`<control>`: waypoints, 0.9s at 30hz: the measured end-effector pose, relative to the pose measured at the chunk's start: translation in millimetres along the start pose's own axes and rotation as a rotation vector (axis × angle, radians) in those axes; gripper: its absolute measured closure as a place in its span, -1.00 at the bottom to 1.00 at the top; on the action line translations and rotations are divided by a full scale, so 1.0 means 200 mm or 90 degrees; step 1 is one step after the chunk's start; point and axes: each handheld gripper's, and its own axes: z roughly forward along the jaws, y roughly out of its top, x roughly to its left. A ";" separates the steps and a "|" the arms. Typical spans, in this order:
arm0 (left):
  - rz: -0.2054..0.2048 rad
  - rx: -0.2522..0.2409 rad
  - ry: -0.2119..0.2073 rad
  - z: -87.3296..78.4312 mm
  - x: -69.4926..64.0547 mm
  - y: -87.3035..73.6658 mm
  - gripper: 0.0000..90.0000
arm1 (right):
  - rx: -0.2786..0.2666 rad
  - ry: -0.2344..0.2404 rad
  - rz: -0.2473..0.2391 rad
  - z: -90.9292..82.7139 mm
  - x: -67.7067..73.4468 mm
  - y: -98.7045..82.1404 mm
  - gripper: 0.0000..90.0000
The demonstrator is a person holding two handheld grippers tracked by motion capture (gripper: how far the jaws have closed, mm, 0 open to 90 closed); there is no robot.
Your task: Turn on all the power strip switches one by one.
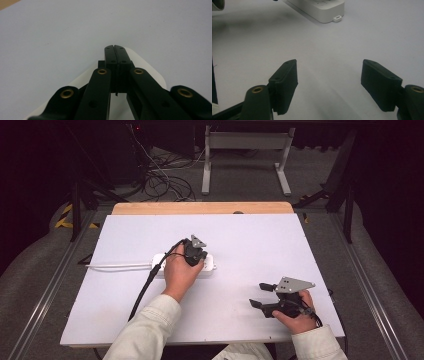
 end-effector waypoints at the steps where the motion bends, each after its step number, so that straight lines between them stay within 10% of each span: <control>1: -0.001 0.001 0.001 0.00 0.00 0.00 1.00 | 0.000 0.000 0.000 0.00 0.00 0.00 -0.32; 10: -0.031 0.011 -0.023 0.00 0.03 0.00 1.00 | 0.000 0.000 -0.001 0.00 0.00 0.00 -0.32; 27: -0.004 0.023 0.005 0.01 -0.01 0.01 1.00 | 0.003 0.001 -0.001 0.00 0.00 0.00 -0.32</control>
